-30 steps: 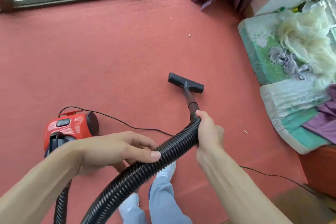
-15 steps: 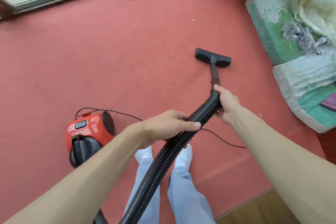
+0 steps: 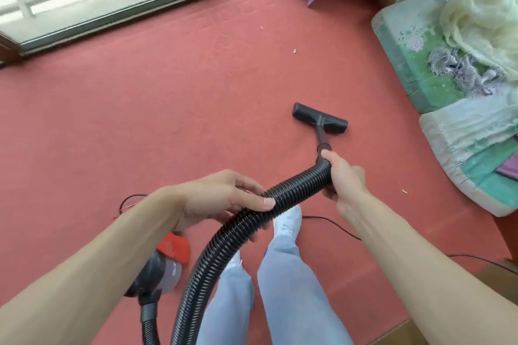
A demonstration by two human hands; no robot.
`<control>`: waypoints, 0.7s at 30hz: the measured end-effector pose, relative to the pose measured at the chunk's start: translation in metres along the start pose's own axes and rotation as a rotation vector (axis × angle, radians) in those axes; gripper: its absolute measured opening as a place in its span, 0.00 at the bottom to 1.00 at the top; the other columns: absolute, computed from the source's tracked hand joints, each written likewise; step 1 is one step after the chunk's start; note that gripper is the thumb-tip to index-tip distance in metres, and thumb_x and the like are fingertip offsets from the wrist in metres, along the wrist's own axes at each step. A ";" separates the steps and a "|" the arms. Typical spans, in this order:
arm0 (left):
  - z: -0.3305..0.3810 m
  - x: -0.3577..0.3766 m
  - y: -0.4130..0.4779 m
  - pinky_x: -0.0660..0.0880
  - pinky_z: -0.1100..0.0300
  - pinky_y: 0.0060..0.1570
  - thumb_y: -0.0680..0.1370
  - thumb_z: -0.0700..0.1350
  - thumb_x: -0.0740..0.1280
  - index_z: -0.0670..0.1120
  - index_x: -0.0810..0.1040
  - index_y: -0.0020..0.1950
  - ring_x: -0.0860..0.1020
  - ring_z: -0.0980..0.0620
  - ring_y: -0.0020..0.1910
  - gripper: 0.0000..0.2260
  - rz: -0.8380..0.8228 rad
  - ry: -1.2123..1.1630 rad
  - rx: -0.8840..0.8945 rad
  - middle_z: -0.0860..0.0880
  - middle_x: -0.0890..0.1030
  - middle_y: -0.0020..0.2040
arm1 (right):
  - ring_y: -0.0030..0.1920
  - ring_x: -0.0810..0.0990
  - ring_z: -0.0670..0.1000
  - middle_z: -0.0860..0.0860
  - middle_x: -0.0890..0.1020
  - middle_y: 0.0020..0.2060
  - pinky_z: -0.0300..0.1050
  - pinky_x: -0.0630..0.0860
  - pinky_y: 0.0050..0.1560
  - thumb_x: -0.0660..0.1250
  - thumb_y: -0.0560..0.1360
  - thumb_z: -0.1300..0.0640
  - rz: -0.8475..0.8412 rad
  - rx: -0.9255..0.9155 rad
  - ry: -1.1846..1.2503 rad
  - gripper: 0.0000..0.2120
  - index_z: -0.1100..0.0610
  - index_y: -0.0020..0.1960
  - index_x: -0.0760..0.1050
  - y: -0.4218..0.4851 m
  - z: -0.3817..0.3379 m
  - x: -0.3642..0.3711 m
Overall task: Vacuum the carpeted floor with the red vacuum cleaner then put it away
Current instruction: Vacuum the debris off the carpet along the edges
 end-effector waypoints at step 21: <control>0.117 -0.054 0.062 0.72 0.37 0.65 0.74 0.45 0.73 0.47 0.82 0.63 0.81 0.38 0.56 0.17 -0.097 0.012 0.018 0.36 0.82 0.55 | 0.35 0.75 0.54 0.52 0.77 0.36 0.46 0.71 0.40 0.70 0.69 0.45 -0.121 -0.133 -0.253 0.19 0.60 0.46 0.76 0.084 -0.157 0.035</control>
Point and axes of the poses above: each hand's wrist, its own y-axis towards the middle knuckle, its own x-axis out of the palm, z = x × y, the point moved 7 cm from there along y, towards the middle knuckle
